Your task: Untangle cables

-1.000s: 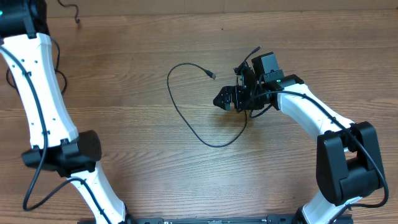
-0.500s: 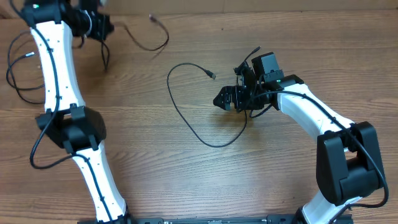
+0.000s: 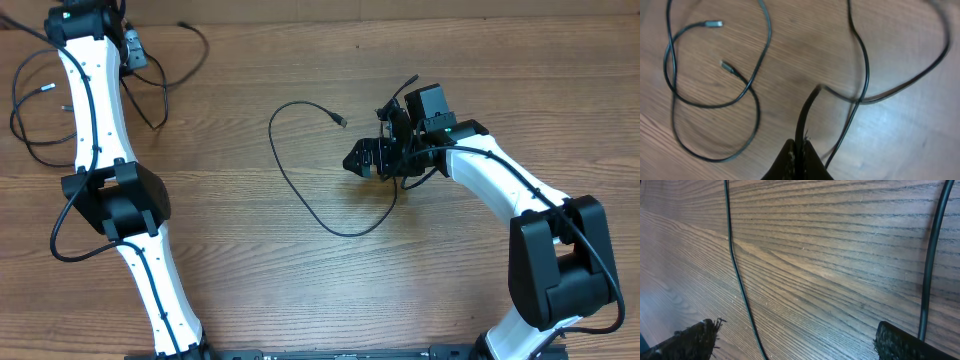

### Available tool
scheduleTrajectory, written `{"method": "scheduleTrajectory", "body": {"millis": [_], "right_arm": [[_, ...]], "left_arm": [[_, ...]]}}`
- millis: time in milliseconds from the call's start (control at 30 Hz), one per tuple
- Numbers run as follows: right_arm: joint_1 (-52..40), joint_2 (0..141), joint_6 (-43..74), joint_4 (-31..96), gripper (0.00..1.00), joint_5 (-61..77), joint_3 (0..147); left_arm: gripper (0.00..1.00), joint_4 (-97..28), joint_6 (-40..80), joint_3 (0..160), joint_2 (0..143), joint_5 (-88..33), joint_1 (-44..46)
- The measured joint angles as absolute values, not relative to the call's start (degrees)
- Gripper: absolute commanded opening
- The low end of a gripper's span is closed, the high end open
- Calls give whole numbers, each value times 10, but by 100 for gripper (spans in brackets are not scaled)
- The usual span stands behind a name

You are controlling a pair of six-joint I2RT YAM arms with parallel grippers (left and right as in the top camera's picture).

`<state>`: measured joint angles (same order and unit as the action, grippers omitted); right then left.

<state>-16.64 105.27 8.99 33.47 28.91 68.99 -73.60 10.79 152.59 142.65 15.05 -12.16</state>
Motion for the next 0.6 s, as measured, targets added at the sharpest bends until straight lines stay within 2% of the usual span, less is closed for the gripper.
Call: {"method": "scheduleTrajectory", "body": {"millis": [200, 367, 600], "right_arm": [[-166, 1053, 90, 335, 100, 289, 690], [-166, 1053, 90, 335, 100, 289, 690], [-166, 1053, 90, 335, 100, 289, 690]], "left_arm": [[4, -646, 267, 1474, 1430, 152, -121], [4, -560, 306, 1429, 1449, 152, -115], [4, -594, 319, 1414, 1502, 152, -101]]}}
